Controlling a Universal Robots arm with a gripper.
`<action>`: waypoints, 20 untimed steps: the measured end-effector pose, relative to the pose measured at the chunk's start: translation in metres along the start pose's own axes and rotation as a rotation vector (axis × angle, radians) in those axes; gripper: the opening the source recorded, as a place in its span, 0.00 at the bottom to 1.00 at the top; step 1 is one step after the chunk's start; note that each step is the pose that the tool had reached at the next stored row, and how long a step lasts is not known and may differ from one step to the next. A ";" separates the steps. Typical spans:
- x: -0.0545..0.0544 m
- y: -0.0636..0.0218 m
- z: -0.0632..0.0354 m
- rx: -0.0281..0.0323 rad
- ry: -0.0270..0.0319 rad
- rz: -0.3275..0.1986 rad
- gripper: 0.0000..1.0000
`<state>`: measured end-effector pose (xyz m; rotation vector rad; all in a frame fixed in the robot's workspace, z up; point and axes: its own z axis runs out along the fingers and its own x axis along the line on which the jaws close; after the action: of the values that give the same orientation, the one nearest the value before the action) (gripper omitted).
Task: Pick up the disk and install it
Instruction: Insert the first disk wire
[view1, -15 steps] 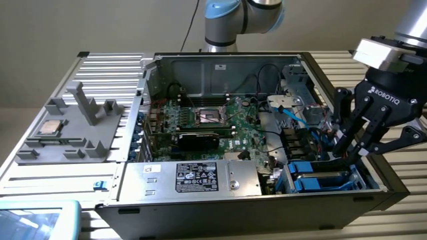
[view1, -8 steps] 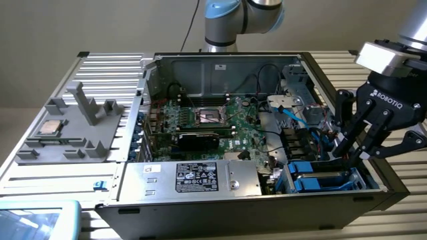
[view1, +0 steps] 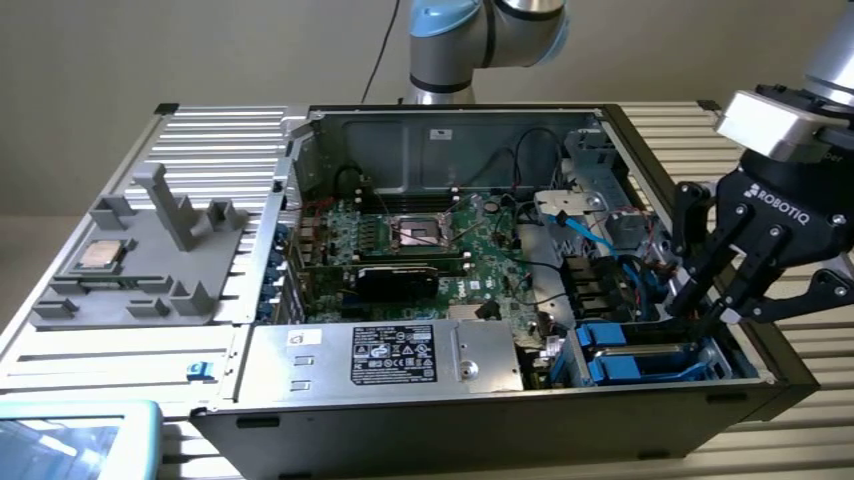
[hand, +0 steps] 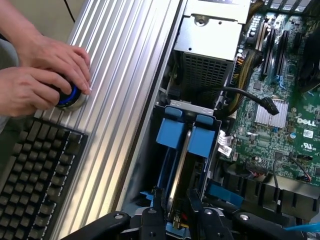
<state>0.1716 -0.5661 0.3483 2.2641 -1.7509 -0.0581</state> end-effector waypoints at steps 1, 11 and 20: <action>0.001 0.0003 0.0002 -0.0001 0.0000 0.000 0.31; 0.003 0.0064 0.0020 0.0282 -0.0253 0.000 0.31; 0.009 0.0078 0.0034 0.0347 -0.0579 0.014 0.31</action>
<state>0.1658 -0.5767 0.3482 2.2964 -1.8098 -0.0921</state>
